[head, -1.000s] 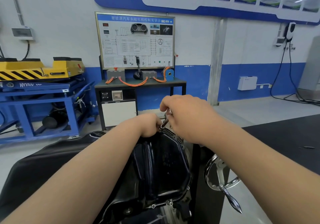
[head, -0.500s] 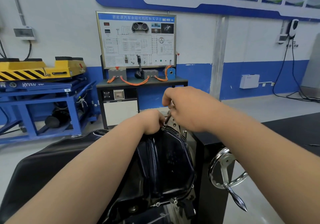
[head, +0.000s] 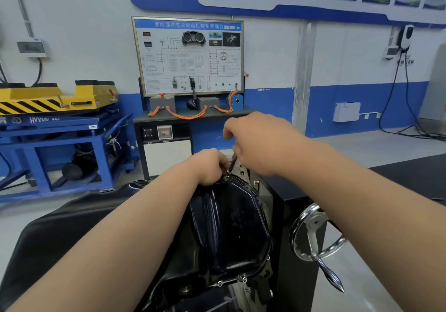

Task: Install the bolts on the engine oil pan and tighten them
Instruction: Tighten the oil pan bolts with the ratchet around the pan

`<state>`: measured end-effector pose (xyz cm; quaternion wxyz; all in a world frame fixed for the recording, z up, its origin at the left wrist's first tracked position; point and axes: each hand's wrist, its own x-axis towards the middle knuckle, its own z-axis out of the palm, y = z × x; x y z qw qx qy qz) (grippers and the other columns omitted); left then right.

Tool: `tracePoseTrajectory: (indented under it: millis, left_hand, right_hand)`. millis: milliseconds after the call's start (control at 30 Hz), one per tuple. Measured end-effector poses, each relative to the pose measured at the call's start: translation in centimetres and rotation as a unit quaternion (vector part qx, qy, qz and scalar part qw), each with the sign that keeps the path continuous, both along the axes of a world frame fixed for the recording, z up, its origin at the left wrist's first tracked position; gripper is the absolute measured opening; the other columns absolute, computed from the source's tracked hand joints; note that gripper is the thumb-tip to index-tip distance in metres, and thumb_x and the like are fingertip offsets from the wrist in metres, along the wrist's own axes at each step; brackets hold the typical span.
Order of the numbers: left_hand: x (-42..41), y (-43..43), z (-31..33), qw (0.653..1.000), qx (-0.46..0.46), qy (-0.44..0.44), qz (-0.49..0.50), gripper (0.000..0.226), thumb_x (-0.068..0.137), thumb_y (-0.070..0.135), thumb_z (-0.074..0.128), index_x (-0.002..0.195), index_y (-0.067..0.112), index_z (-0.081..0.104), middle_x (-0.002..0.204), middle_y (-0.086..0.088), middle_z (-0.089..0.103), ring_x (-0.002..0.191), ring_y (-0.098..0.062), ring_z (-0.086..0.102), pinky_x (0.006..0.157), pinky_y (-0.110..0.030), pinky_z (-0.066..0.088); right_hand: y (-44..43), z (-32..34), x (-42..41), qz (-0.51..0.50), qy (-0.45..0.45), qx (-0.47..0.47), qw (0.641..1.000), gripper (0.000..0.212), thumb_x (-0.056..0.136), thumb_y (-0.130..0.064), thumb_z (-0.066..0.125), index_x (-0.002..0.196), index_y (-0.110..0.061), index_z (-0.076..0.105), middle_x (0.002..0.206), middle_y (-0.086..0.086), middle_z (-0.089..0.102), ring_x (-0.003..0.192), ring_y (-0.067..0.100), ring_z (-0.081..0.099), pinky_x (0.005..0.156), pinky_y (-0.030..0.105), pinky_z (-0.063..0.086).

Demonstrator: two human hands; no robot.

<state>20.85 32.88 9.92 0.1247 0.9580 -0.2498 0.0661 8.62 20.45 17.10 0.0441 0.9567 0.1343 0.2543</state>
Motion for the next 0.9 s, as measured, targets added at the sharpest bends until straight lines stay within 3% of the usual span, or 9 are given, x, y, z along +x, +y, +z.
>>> tracePoseTrajectory:
  millis: [133, 267, 333, 433, 567, 700, 833, 900]
  left_hand:
    - [-0.3, 0.1, 0.1, 1.0, 0.012, 0.019, -0.014, 0.033, 0.085, 0.002, 0.048, 0.099, 0.022, 0.07, 0.103, -0.002, 0.067, 0.098, -0.025, 0.058, 0.091, -0.037, 0.049]
    - [-0.3, 0.0, 0.1, 1.0, 0.01, 0.017, -0.006, 0.033, 0.083, 0.0, 0.046, 0.088, 0.026, 0.065, 0.084, 0.003, 0.061, 0.093, -0.025, 0.057, 0.084, -0.032, 0.048]
    - [-0.3, 0.0, 0.1, 1.0, 0.005, 0.021, -0.009, 0.038, 0.081, -0.001, 0.045, 0.097, 0.023, 0.07, 0.094, -0.001, 0.066, 0.095, -0.025, 0.058, 0.087, -0.034, 0.049]
    - [-0.3, 0.0, 0.0, 1.0, 0.0, 0.026, -0.008, 0.039, 0.083, -0.001, 0.046, 0.101, 0.023, 0.071, 0.103, -0.002, 0.068, 0.097, -0.024, 0.059, 0.089, -0.035, 0.05]
    - [0.0, -0.1, -0.1, 1.0, 0.008, 0.009, -0.003, 0.03, 0.085, 0.002, 0.048, 0.077, 0.027, 0.061, 0.085, 0.004, 0.06, 0.09, -0.024, 0.056, 0.08, -0.032, 0.047]
    - [0.0, -0.1, -0.2, 1.0, 0.003, -0.003, 0.005, 0.035, 0.086, 0.004, 0.049, 0.063, 0.031, 0.05, 0.073, 0.008, 0.052, 0.081, -0.023, 0.051, 0.073, -0.029, 0.041]
    - [-0.1, 0.0, -0.1, 1.0, 0.013, 0.018, -0.003, 0.03, 0.084, 0.002, 0.049, 0.092, 0.022, 0.07, 0.097, -0.002, 0.067, 0.093, -0.024, 0.059, 0.086, -0.036, 0.051]
    - [0.0, -0.1, -0.1, 1.0, 0.014, 0.015, -0.004, 0.029, 0.084, 0.003, 0.049, 0.094, 0.021, 0.07, 0.096, -0.002, 0.066, 0.094, -0.024, 0.059, 0.086, -0.034, 0.05]
  right_hand:
    - [-0.3, -0.3, 0.9, -0.054, -0.055, 0.031, 0.997, 0.024, 0.098, -0.033, 0.041, 0.109, -0.021, 0.058, 0.097, 0.004, 0.057, 0.077, 0.024, 0.047, 0.06, 0.033, 0.037]
    - [-0.7, 0.0, 0.5, 0.021, 0.018, 0.052, 0.998, 0.022, 0.09, -0.028, 0.05, 0.111, -0.023, 0.054, 0.097, -0.005, 0.048, 0.084, 0.019, 0.049, 0.069, 0.033, 0.044]
    - [-0.6, 0.2, 0.2, 0.041, 0.048, 0.053, 0.997, 0.027, 0.089, -0.02, 0.051, 0.115, -0.024, 0.053, 0.098, -0.005, 0.049, 0.086, 0.019, 0.049, 0.069, 0.032, 0.043]
    - [-0.3, 0.1, 0.6, -0.018, -0.032, 0.0, 0.999, 0.021, 0.095, -0.022, 0.047, 0.113, -0.021, 0.057, 0.099, 0.002, 0.057, 0.081, 0.025, 0.054, 0.061, 0.032, 0.039]
    - [0.2, 0.0, 0.5, -0.028, -0.037, 0.013, 0.999, 0.023, 0.095, -0.033, 0.045, 0.11, -0.019, 0.057, 0.095, 0.002, 0.055, 0.078, 0.026, 0.051, 0.059, 0.032, 0.037]
    - [0.3, 0.3, 0.0, 0.01, 0.013, -0.002, 1.0, 0.028, 0.089, -0.019, 0.049, 0.116, -0.02, 0.054, 0.106, 0.002, 0.057, 0.088, 0.025, 0.055, 0.067, 0.036, 0.047]
    - [0.5, 0.1, 0.5, -0.054, -0.048, 0.003, 0.997, 0.021, 0.096, -0.027, 0.048, 0.112, -0.018, 0.058, 0.091, 0.003, 0.052, 0.075, 0.026, 0.048, 0.06, 0.033, 0.037]
    - [0.4, 0.1, 0.4, -0.05, -0.037, 0.018, 0.998, 0.025, 0.095, -0.033, 0.047, 0.114, -0.018, 0.055, 0.09, 0.002, 0.049, 0.076, 0.025, 0.047, 0.06, 0.033, 0.037]
